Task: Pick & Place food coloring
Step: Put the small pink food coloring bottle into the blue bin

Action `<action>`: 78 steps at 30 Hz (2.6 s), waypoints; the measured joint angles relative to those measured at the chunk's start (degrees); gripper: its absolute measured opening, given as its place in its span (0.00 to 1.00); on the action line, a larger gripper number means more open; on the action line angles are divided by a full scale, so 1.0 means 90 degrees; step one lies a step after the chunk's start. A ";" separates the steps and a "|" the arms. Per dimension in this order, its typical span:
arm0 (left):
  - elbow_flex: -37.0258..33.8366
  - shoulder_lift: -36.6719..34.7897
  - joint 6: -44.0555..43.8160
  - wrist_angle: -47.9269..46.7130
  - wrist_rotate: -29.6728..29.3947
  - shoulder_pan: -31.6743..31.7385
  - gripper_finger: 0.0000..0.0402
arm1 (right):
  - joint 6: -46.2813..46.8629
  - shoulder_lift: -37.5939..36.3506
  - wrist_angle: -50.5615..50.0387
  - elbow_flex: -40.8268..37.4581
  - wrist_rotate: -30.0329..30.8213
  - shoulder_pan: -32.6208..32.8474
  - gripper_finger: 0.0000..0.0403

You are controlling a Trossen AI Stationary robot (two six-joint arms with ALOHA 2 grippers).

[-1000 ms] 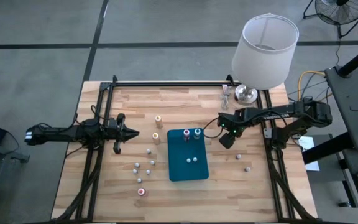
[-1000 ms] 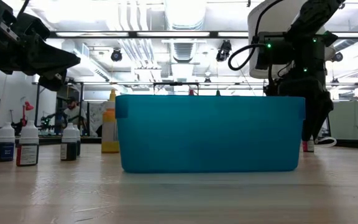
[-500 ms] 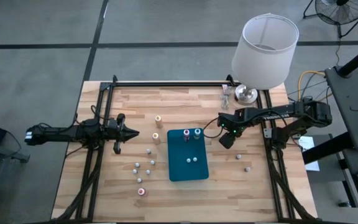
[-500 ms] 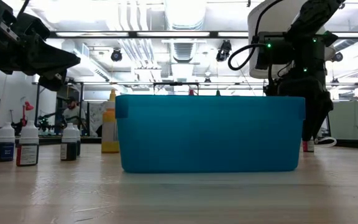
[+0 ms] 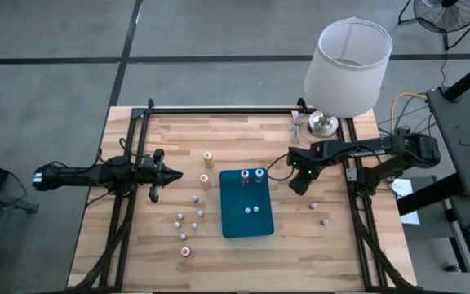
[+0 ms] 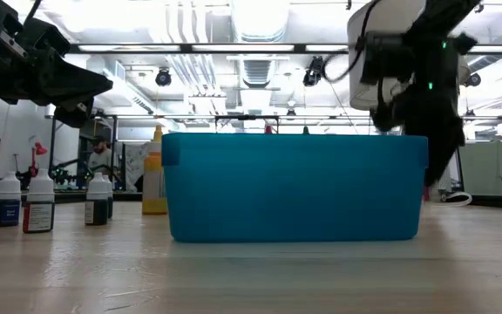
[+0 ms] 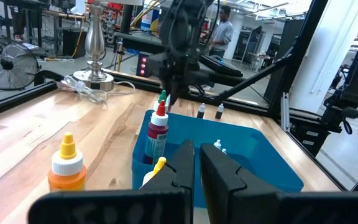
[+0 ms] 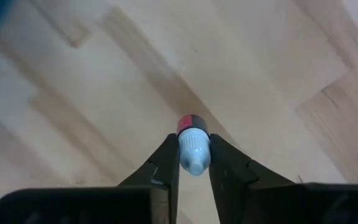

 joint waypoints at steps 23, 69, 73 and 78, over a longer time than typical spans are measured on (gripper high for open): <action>0.0000 0.0000 0.0000 0.0000 0.0000 0.0000 0.00 | -0.1628 0.0525 -0.1217 0.3004 -0.0196 0.1322 0.14; 0.0000 0.0000 0.0001 -0.0008 -0.0001 -0.0001 0.00 | -0.3544 0.4766 -0.1481 0.7046 -0.0533 0.1891 0.15; 0.0001 0.0000 0.0001 -0.0015 -0.0001 -0.0002 0.00 | -0.3495 0.5043 -0.1616 0.7270 -0.0534 0.1910 0.15; 0.0001 0.0001 -0.0002 -0.0017 0.0001 -0.0002 0.00 | -0.3376 0.5207 -0.1610 0.7324 -0.0529 0.1920 0.15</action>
